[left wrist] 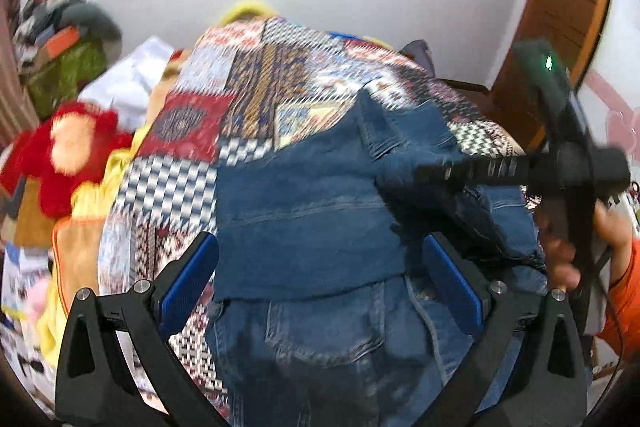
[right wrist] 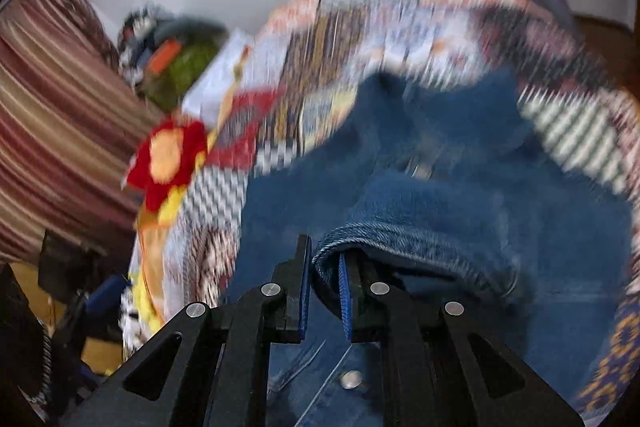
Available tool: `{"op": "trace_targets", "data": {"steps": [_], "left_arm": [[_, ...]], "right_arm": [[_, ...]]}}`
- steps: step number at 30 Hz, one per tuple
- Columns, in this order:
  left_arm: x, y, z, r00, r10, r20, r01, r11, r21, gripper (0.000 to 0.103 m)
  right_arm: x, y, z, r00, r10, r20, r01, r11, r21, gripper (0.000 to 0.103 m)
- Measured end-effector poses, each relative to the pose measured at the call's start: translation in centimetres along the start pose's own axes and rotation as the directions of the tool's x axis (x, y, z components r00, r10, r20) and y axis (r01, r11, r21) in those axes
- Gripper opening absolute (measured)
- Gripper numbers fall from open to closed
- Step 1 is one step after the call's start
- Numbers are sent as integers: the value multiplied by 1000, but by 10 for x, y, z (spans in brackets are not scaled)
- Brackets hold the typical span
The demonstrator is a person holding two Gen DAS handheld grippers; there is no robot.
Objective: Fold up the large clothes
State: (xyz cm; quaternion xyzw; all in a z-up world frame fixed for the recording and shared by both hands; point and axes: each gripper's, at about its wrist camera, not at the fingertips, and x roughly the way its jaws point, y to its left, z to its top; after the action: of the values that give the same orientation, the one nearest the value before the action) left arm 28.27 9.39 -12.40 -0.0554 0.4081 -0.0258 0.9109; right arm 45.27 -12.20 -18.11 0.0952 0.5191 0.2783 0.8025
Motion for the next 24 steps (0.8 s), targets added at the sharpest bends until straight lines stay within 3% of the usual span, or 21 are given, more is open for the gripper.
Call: {"op": "trace_targets", "data": {"steps": [2, 5, 8, 13, 15, 19, 24], "left_arm": [[2, 11, -7, 1000, -4, -6, 3, 1000, -31, 103], [3, 22, -17, 1000, 11, -1, -11, 998, -67, 103], [3, 27, -23, 998, 60, 20, -59, 995, -78, 103], [1, 26, -29, 992, 112, 54, -108, 992, -72, 103], [2, 21, -29, 991, 117, 58, -114, 992, -58, 103], [7, 4, -24, 991, 119, 59, -118, 993, -10, 103], [27, -29, -7, 995, 97, -5, -96, 990, 98, 103]], "right_arm": [[25, 15, -14, 996, -37, -83, 30, 996, -84, 10], [46, 32, -35, 983, -128, -135, 97, 972, -214, 11], [59, 32, -50, 965, -145, -220, 91, 966, -241, 11], [67, 9, -73, 915, -23, -403, -24, 993, -112, 11], [63, 6, -82, 900, 15, -437, -62, 994, -93, 11], [28, 3, -90, 930, -21, -367, -46, 984, -172, 11], [-35, -10, -77, 981, -98, -165, 53, 965, -258, 11]]}}
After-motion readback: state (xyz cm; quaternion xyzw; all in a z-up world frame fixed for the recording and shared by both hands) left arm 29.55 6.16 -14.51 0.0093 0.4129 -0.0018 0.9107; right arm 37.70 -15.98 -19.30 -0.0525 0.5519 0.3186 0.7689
